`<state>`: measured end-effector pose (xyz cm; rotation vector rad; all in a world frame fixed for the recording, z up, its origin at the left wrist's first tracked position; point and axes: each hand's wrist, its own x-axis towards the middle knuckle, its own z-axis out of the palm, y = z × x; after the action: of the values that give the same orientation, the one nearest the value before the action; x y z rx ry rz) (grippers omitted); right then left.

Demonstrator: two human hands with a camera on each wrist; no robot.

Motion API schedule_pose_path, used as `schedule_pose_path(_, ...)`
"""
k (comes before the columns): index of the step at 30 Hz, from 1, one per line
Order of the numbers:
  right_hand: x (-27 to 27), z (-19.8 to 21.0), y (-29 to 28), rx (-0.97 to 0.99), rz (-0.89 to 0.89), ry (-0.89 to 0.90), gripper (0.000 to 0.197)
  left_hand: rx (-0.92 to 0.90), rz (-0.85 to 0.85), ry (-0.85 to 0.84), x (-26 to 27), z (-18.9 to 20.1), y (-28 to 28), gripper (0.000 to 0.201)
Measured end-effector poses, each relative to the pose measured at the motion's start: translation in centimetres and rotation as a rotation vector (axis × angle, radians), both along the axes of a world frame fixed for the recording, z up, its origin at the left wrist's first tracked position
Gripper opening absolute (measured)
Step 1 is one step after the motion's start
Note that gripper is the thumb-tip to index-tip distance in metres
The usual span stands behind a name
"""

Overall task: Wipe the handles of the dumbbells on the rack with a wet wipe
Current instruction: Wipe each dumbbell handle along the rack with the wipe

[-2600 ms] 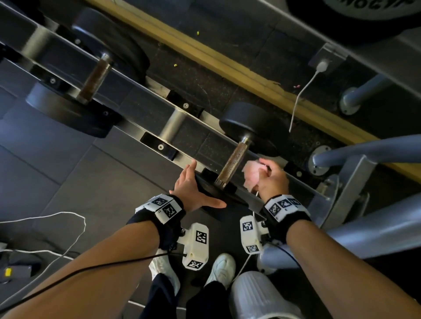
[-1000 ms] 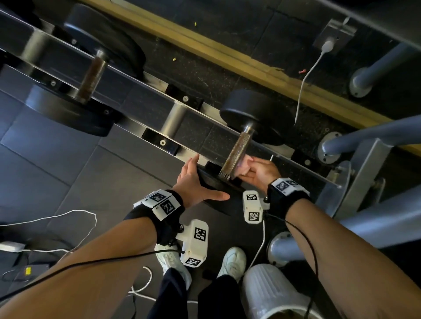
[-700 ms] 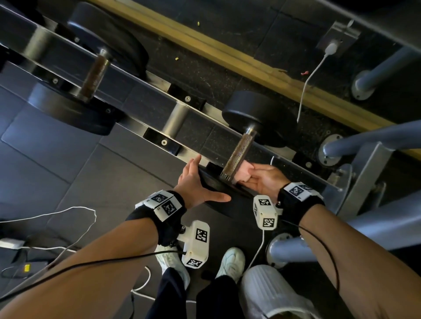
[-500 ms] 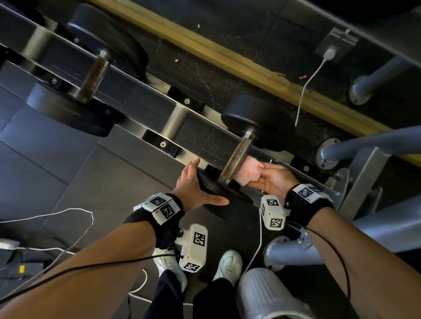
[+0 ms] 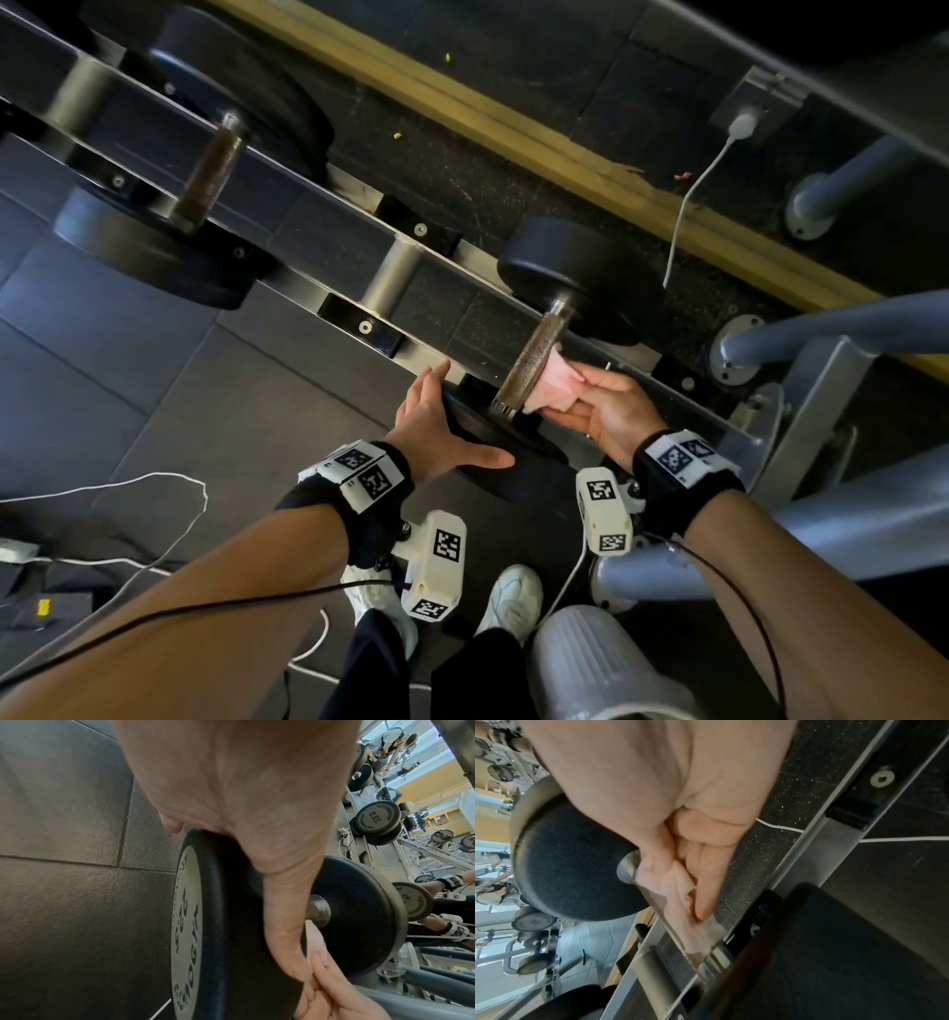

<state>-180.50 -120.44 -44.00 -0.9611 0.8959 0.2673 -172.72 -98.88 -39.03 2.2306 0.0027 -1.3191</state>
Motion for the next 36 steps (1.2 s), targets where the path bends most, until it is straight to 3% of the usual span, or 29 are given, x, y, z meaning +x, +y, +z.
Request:
schedule_pose_path(5,1.5,-0.1,-0.4,-0.079,-0.095,0.01,0.031,-0.004,-0.002,0.003,0.0,-0.2,0.1,0.138)
schedule_pose_path(8,3.1,-0.7,0.4,-0.067,-0.098,0.006,0.022,-0.007,0.0,0.002,0.0,-0.4,0.2,0.138)
schedule_pose_path(11,3.4,-0.8,1.2,-0.051,-0.099,-0.02,0.028,-0.017,0.008,0.005,0.0,-0.4,0.2,0.138)
schedule_pose_path(14,2.7,-0.6,1.3,-0.14,-0.106,-0.029,0.024,-0.016,0.005,0.002,0.0,-0.2,0.2,0.137)
schedule_pose_path(21,-0.6,-0.6,0.5,-0.268,0.075,-0.058,0.03,-0.023,0.003,-0.002,-0.1,-0.2,0.2,0.137)
schedule_pose_path(28,2.6,-0.7,1.3,-0.152,-0.21,-0.091,0.028,-0.017,-0.008,0.001,0.0,-0.5,0.3,0.135)
schedule_pose_path(32,2.4,-0.6,1.7,-0.133,-0.223,-0.098,0.035,-0.02,-0.004,-0.001,-0.1,-0.7,0.4,0.135)
schedule_pose_path(36,3.0,-0.8,1.8,-0.243,-0.238,-0.071,0.034,-0.021,-0.006,-0.013,-0.1,-0.8,0.4,0.135)
